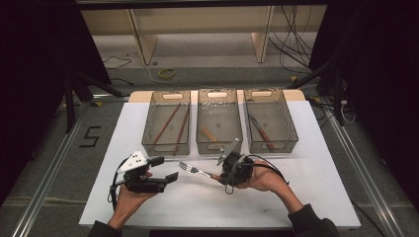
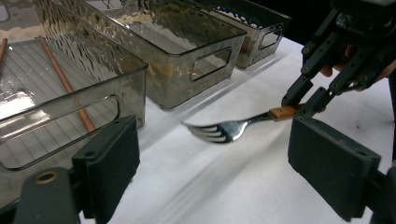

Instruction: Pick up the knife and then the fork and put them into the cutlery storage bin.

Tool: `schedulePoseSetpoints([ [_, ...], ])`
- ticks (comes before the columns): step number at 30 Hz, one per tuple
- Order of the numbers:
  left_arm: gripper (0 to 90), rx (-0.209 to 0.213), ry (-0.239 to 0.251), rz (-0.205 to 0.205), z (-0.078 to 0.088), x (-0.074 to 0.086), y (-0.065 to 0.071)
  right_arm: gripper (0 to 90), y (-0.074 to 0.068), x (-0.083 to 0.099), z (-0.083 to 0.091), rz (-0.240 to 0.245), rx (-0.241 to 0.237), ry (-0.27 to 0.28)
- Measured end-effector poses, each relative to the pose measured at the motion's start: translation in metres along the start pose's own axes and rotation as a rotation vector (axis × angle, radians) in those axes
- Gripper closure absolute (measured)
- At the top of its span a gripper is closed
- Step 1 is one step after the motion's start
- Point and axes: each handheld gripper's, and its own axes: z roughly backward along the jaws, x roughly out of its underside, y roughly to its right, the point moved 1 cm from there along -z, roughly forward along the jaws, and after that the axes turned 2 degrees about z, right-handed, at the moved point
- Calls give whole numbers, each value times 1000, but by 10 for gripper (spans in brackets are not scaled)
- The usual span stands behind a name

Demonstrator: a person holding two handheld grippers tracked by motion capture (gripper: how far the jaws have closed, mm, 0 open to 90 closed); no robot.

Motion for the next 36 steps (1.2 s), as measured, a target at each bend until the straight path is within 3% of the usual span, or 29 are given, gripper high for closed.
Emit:
schedulePoseSetpoints([
  [9,160,0,0,0,0,0,0,772,8,2,19,-50,14,73],
  [16,160,0,0,1,0,0,0,772,14,5,33,-77,53,124],
  [36,160,1,0,3,0,0,0,772,31,15,59,-138,135,193],
])
